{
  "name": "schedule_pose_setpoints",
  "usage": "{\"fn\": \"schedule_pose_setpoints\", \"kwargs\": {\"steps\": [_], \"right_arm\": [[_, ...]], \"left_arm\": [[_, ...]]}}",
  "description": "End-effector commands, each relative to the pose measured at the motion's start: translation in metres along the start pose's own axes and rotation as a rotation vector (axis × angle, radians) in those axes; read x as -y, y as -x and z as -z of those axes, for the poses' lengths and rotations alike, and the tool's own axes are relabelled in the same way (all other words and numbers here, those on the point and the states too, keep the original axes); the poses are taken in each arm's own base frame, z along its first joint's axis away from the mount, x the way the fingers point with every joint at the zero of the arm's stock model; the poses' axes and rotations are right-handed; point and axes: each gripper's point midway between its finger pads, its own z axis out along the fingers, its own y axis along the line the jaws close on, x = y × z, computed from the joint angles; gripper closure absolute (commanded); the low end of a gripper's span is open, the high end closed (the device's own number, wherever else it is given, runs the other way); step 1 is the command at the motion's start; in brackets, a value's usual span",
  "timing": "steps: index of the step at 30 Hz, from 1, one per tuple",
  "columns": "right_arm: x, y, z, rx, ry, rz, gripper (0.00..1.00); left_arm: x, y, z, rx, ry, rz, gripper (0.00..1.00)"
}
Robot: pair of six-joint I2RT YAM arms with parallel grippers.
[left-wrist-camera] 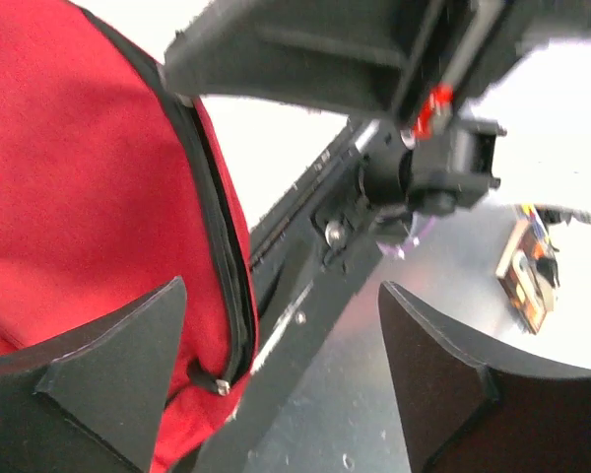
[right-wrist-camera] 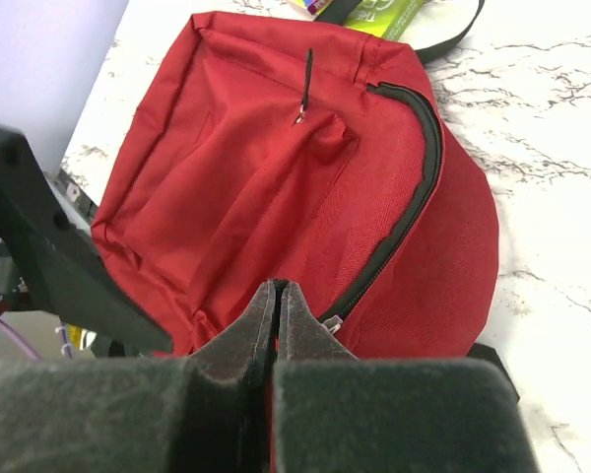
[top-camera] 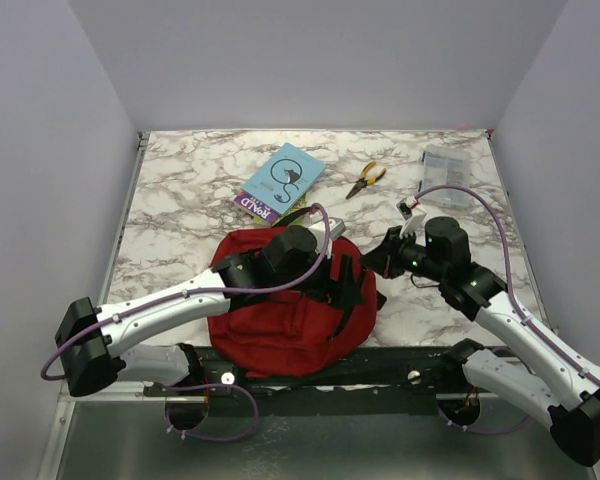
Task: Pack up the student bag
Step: Unzip the student bag at the center of the board.
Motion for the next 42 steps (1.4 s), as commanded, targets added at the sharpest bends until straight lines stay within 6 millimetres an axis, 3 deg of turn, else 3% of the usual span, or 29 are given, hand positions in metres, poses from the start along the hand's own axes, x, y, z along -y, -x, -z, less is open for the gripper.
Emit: {"fn": "schedule_pose_setpoints", "kwargs": {"steps": [1,9,18,22,29,35,38,40,42], "right_arm": [[-0.018,0.011,0.006,0.024,0.077,-0.006,0.99],[-0.024,0.02,0.007,0.052,0.087,-0.031,0.99],[-0.024,0.021,0.002,0.05,0.086,-0.084,0.99],[-0.012,0.024,-0.007,0.058,0.014,-0.156,0.99],[0.041,0.033,-0.029,0.084,-0.247,-0.195,0.99],[0.081,0.062,-0.062,0.111,-0.308,-0.194,0.99],[0.085,0.073,-0.086,0.101,-0.275,-0.178,0.99],[0.078,0.081,-0.104,0.089,-0.206,-0.155,0.99],[0.076,0.079,-0.121,0.052,-0.156,-0.148,0.99]], "left_arm": [[-0.027,0.02,-0.016,0.022,0.162,-0.033,0.23],[-0.042,0.03,-0.034,0.029,0.233,-0.04,0.5],[-0.044,0.02,-0.049,-0.026,0.214,-0.021,0.74],[-0.041,0.01,-0.053,-0.059,0.176,-0.016,1.0],[-0.033,0.001,-0.038,-0.016,0.114,-0.033,1.0],[-0.026,-0.008,-0.031,-0.024,0.063,-0.033,1.0],[-0.023,-0.01,-0.032,-0.038,0.043,-0.025,1.0],[-0.019,-0.011,-0.034,-0.041,0.025,-0.016,1.0],[-0.016,-0.01,-0.035,-0.041,0.009,-0.01,1.0]]}}
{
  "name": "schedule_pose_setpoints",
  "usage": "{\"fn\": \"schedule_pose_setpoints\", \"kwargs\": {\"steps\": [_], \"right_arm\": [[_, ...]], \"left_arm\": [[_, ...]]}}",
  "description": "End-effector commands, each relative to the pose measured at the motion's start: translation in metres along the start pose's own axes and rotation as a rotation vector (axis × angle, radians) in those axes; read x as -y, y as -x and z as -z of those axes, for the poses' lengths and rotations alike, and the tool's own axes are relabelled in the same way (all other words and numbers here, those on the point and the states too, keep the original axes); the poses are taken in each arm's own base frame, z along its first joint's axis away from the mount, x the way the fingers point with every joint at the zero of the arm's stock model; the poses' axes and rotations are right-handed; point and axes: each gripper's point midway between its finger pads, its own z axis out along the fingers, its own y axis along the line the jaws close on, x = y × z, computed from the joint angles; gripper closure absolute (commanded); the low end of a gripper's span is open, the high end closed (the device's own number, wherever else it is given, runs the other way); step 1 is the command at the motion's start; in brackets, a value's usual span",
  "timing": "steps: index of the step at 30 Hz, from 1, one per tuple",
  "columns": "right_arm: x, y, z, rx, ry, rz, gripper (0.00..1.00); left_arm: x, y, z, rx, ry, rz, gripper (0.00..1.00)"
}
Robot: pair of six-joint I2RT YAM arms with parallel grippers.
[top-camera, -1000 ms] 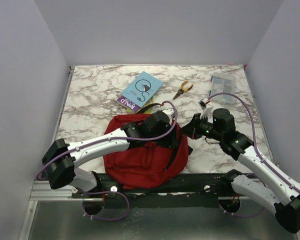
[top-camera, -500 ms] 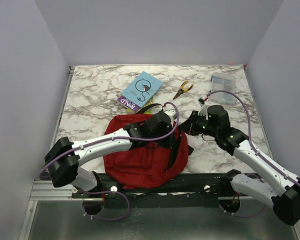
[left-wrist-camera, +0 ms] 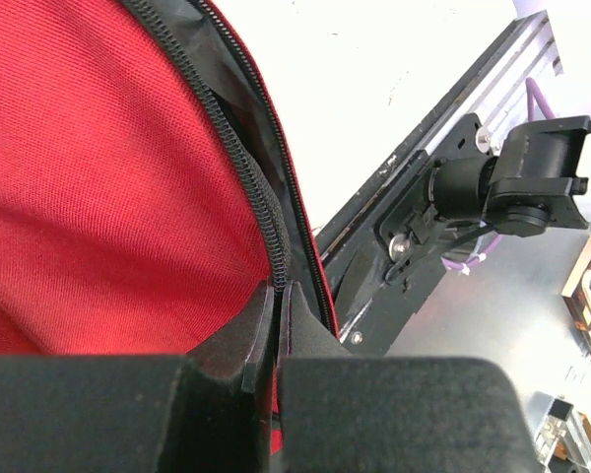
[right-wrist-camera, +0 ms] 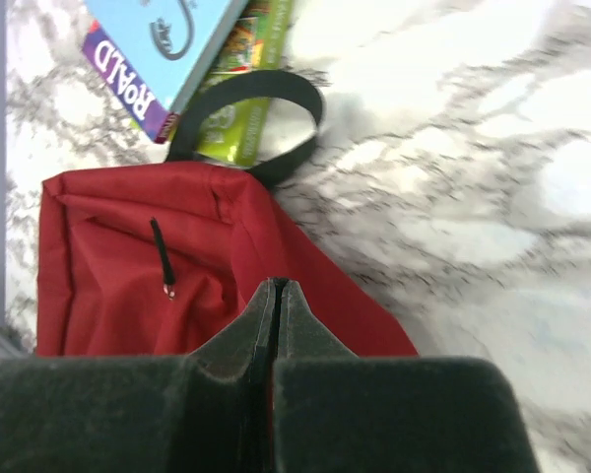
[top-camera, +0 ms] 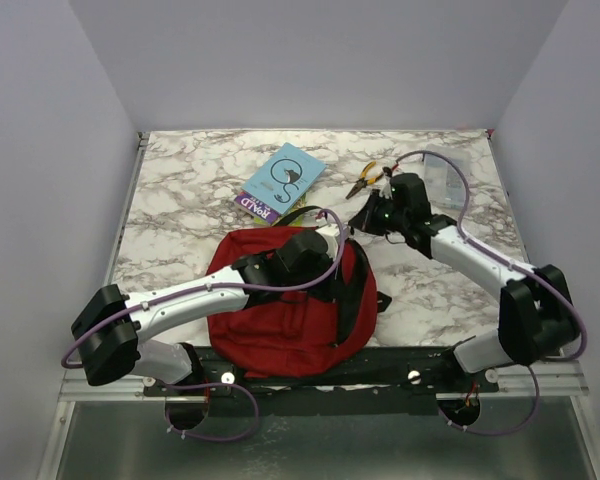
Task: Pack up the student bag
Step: Unzip the student bag at the center of the board.
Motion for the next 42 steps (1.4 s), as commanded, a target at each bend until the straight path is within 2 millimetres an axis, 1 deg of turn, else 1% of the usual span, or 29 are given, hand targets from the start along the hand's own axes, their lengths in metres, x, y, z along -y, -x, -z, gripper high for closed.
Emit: {"fn": "schedule_pose_setpoints", "kwargs": {"steps": [1,4,6,8,10,11,12,13,15,16,17,18,19,20,21,22,23,24,25,26,27,29,31,33,35,37,38,39,42], "right_arm": [[-0.032,0.031,-0.031,0.042,0.154,0.071,0.99],[-0.039,0.023,-0.052,-0.016,0.213,0.071,0.99],[-0.037,0.015,-0.068,-0.048,0.22,0.063,0.99],[-0.037,0.012,-0.079,-0.071,0.23,0.062,0.99],[-0.035,0.011,-0.083,-0.095,0.214,0.07,0.99],[-0.033,0.013,-0.082,-0.1,0.194,0.085,0.99],[-0.028,0.01,-0.078,-0.122,0.157,0.092,0.99],[-0.025,0.012,-0.071,-0.127,0.127,0.111,0.99],[-0.01,0.009,-0.053,-0.142,0.032,0.133,0.86],[-0.001,0.004,-0.043,-0.149,-0.014,0.14,0.8],[0.006,0.002,-0.03,-0.146,-0.054,0.15,0.71],[0.016,-0.005,-0.019,-0.154,-0.101,0.153,0.63],[0.019,-0.008,-0.005,-0.147,-0.118,0.153,0.54],[0.027,-0.013,0.007,-0.145,-0.149,0.15,0.49],[0.03,-0.017,0.021,-0.134,-0.17,0.143,0.45],[0.032,-0.02,0.035,-0.119,-0.185,0.128,0.43],[0.035,-0.03,0.046,-0.126,-0.188,0.11,0.41],[0.029,-0.035,0.059,-0.122,-0.15,0.095,0.4],[0.027,-0.046,0.069,-0.137,-0.129,0.077,0.4],[0.023,-0.053,0.08,-0.14,-0.103,0.06,0.4],[0.021,-0.063,0.089,-0.159,-0.083,0.044,0.4],[0.009,-0.08,0.107,-0.187,-0.007,0.02,0.39],[-0.007,-0.097,0.12,-0.223,0.1,-0.034,0.37],[-0.028,-0.108,0.13,-0.257,0.223,-0.101,0.37],[-0.045,-0.107,0.139,-0.245,0.321,-0.148,0.36],[-0.059,-0.099,0.146,-0.204,0.4,-0.187,0.34],[-0.064,-0.096,0.147,-0.186,0.427,-0.213,0.33],[-0.065,-0.092,0.146,-0.171,0.431,-0.26,0.29],[-0.066,-0.088,0.135,-0.159,0.431,-0.4,0.28]], "left_arm": [[0.023,-0.009,0.002,-0.042,-0.108,0.013,1.0],[0.026,-0.006,0.001,-0.041,-0.119,0.007,1.0],[0.027,-0.004,0.0,-0.039,-0.118,0.005,1.0],[0.03,-0.002,-0.001,-0.041,-0.127,0.005,1.0],[0.03,0.0,-0.002,-0.04,-0.124,0.019,1.0],[0.029,0.001,-0.002,-0.038,-0.119,0.039,1.0],[0.027,0.003,-0.002,-0.038,-0.115,0.061,1.0],[0.025,0.005,-0.002,-0.035,-0.111,0.081,1.0],[0.018,0.01,0.0,-0.023,-0.101,0.109,1.0],[0.016,0.013,0.002,-0.015,-0.096,0.118,1.0],[0.011,0.017,0.003,-0.001,-0.088,0.127,1.0],[0.008,0.021,0.005,0.009,-0.083,0.138,1.0],[0.004,0.025,0.006,0.017,-0.08,0.153,1.0],[0.001,0.029,0.008,0.025,-0.08,0.171,1.0],[-0.001,0.033,0.01,0.03,-0.083,0.186,1.0],[-0.001,0.036,0.012,0.035,-0.089,0.193,1.0],[-0.001,0.039,0.013,0.041,-0.094,0.196,1.0],[0.0,0.042,0.014,0.047,-0.1,0.195,1.0],[0.001,0.043,0.015,0.048,-0.103,0.195,1.0],[0.002,0.045,0.015,0.049,-0.107,0.196,1.0],[0.003,0.045,0.016,0.046,-0.111,0.201,1.0],[0.004,0.045,0.016,0.041,-0.119,0.203,1.0],[0.004,0.044,0.016,0.04,-0.12,0.201,1.0],[0.002,0.043,0.017,0.042,-0.117,0.196,1.0],[0.001,0.041,0.016,0.038,-0.113,0.195,1.0],[0.001,0.038,0.015,0.027,-0.117,0.196,1.0],[0.001,0.037,0.016,0.022,-0.121,0.198,1.0],[0.002,0.035,0.016,0.019,-0.128,0.2,1.0],[0.006,0.03,0.017,0.008,-0.161,0.192,1.0]]}}
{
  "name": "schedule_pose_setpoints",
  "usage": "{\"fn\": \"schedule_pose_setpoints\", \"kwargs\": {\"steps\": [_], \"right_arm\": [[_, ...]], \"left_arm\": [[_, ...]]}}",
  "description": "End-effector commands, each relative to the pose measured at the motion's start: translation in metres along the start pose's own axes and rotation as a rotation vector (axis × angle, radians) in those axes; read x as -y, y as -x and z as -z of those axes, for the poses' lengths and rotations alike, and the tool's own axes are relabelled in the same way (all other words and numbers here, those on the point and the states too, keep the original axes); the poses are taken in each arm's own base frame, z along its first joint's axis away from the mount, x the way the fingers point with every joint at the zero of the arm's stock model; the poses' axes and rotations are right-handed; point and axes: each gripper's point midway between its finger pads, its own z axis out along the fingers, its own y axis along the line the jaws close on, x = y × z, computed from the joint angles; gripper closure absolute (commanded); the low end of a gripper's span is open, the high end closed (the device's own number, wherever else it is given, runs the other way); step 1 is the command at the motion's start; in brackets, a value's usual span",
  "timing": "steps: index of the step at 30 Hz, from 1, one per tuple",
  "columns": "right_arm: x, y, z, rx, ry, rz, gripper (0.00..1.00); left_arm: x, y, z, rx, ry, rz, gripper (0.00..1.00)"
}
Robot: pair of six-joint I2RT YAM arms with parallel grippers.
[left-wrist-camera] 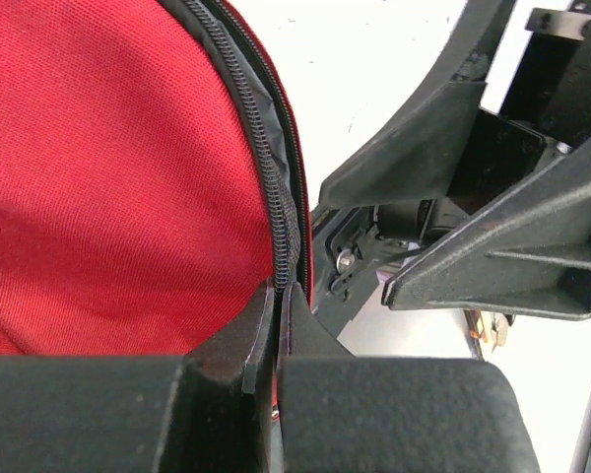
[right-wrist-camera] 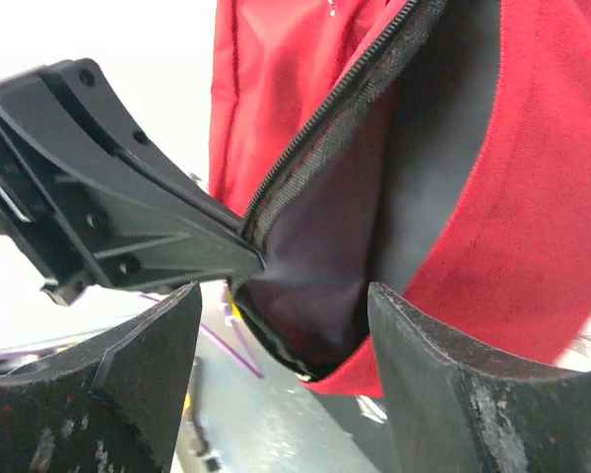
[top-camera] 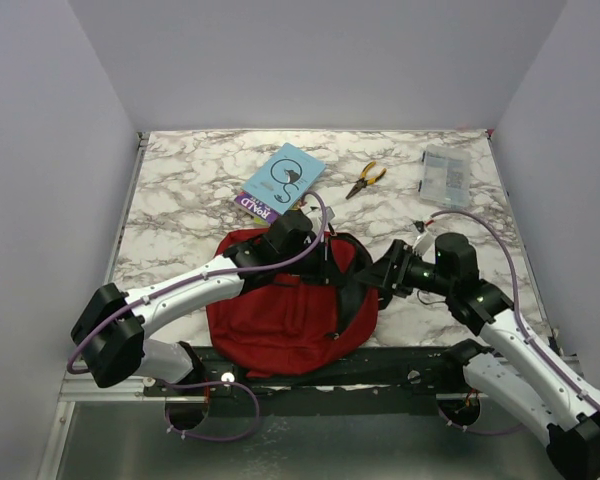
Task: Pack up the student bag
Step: Unzip the student bag at the center of the board.
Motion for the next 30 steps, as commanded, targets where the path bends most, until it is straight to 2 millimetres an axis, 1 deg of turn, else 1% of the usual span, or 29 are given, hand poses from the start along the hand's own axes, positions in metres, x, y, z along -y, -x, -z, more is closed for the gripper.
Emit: {"fn": "schedule_pose_setpoints", "kwargs": {"steps": [1,5,6,8,9,10,11,12,13,15,18,19,20,21,22,26,28,30], "right_arm": [[-0.022,0.012,-0.01,0.039,0.106,-0.219,0.27],[-0.013,0.024,-0.025,0.064,0.053,-0.29,0.28],[-0.016,0.027,-0.028,0.063,0.062,-0.296,0.29],[-0.014,0.028,-0.036,0.05,0.058,-0.324,0.3],[-0.011,0.028,-0.041,0.047,0.04,-0.337,0.31],[-0.009,0.027,-0.045,0.041,0.032,-0.346,0.33],[-0.006,0.024,-0.048,0.024,0.02,-0.357,0.38],[-0.009,0.025,-0.052,0.023,0.037,-0.353,0.45],[-0.008,0.025,-0.054,0.019,0.04,-0.354,0.57],[-0.004,0.024,-0.058,0.022,0.033,-0.359,0.68],[-0.001,0.024,-0.062,0.014,0.027,-0.378,0.87],[-0.004,0.023,-0.063,0.002,0.043,-0.377,0.93],[-0.005,0.022,-0.063,-0.009,0.051,-0.373,0.96],[-0.005,0.02,-0.064,-0.02,0.05,-0.374,0.98],[-0.004,0.019,-0.064,-0.027,0.05,-0.376,0.99],[-0.003,0.018,-0.062,-0.015,0.043,-0.368,0.99],[-0.004,0.019,-0.06,-0.009,0.046,-0.359,0.99],[-0.005,0.019,-0.061,-0.015,0.048,-0.354,0.99]], "left_arm": [[0.019,0.0,0.01,0.003,-0.096,-0.029,1.0],[0.023,-0.002,0.013,-0.001,-0.119,-0.048,1.0],[0.024,-0.002,0.013,-0.002,-0.122,-0.053,1.0],[0.026,-0.003,0.011,-0.009,-0.126,-0.059,1.0],[0.028,-0.005,0.01,-0.015,-0.129,-0.062,1.0],[0.029,-0.006,0.01,-0.019,-0.132,-0.067,1.0],[0.03,-0.008,0.009,-0.023,-0.132,-0.071,1.0],[0.03,-0.008,0.009,-0.021,-0.133,-0.079,0.97],[0.03,-0.009,0.01,-0.019,-0.132,-0.089,0.87],[0.026,-0.014,0.012,-0.019,-0.129,-0.115,0.64],[0.012,-0.03,0.021,-0.006,-0.111,-0.166,0.49],[0.006,-0.038,0.026,-0.005,-0.106,-0.186,0.44],[-0.004,-0.048,0.028,-0.013,-0.093,-0.206,0.42],[-0.008,-0.056,0.033,-0.014,-0.096,-0.223,0.39],[-0.018,-0.067,0.034,-0.031,-0.089,-0.228,0.36],[-0.037,-0.101,0.039,-0.093,-0.097,-0.219,0.29],[-0.039,-0.108,0.037,-0.102,-0.1,-0.228,0.28],[-0.037,-0.109,0.033,-0.105,-0.102,-0.248,0.28]]}}
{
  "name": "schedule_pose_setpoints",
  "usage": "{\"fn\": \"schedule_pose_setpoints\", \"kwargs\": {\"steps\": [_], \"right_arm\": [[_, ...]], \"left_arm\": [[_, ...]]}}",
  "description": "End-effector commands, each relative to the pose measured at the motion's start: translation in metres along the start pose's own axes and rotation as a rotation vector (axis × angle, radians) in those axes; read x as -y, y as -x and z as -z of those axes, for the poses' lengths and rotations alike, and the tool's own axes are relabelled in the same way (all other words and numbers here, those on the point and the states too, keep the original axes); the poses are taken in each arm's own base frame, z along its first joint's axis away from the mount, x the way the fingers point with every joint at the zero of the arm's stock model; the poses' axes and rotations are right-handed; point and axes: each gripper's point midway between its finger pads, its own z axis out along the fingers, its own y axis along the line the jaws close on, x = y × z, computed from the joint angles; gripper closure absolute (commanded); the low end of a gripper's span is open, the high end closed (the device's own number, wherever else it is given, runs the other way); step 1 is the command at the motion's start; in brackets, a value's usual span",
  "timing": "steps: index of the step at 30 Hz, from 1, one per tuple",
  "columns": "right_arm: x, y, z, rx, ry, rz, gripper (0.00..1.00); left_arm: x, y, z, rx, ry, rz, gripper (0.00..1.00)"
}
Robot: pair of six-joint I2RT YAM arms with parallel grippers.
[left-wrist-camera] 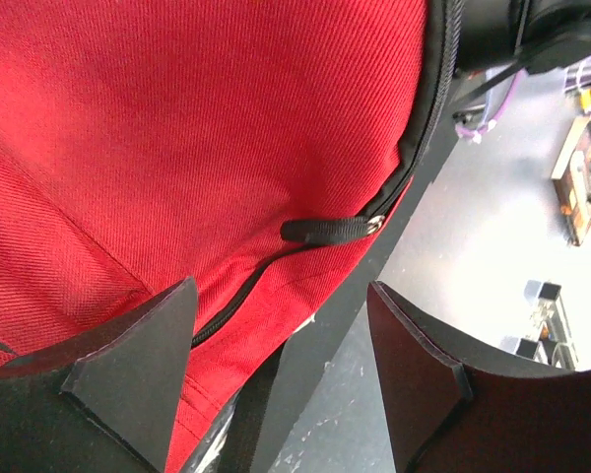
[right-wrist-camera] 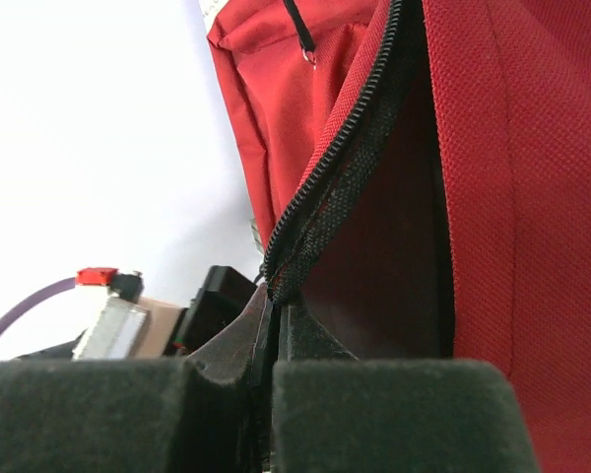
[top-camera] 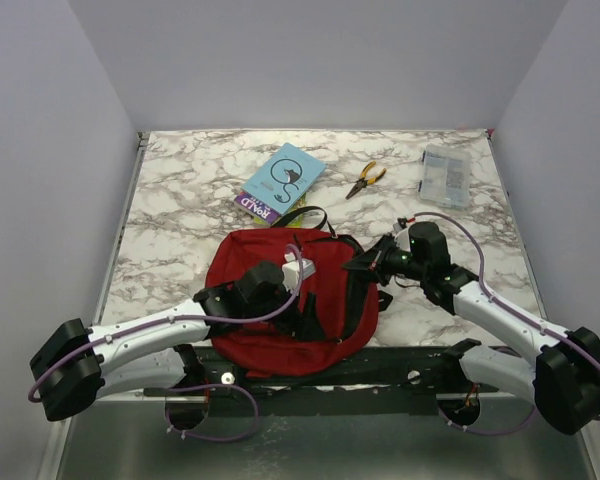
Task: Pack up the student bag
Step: Unzip the student bag at the center of the board.
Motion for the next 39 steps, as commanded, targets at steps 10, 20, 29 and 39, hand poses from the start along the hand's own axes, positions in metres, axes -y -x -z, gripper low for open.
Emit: {"fn": "schedule_pose_setpoints", "kwargs": {"steps": [10,20,29,39], "right_arm": [[-0.018,-0.003,0.007,-0.011,0.049,0.062,0.99],[-0.02,-0.006,0.01,-0.02,0.064,0.07,0.99],[-0.022,-0.007,0.008,-0.034,0.076,0.082,1.0],[-0.017,0.0,0.008,0.012,0.05,0.094,0.99]], "left_arm": [[0.017,-0.002,-0.037,-0.054,-0.014,-0.216,0.3],[0.022,-0.007,-0.047,-0.094,-0.021,-0.216,0.46],[0.035,-0.018,-0.052,-0.137,-0.058,-0.221,0.67],[0.02,-0.03,-0.043,-0.139,0.01,-0.166,0.99]]}}
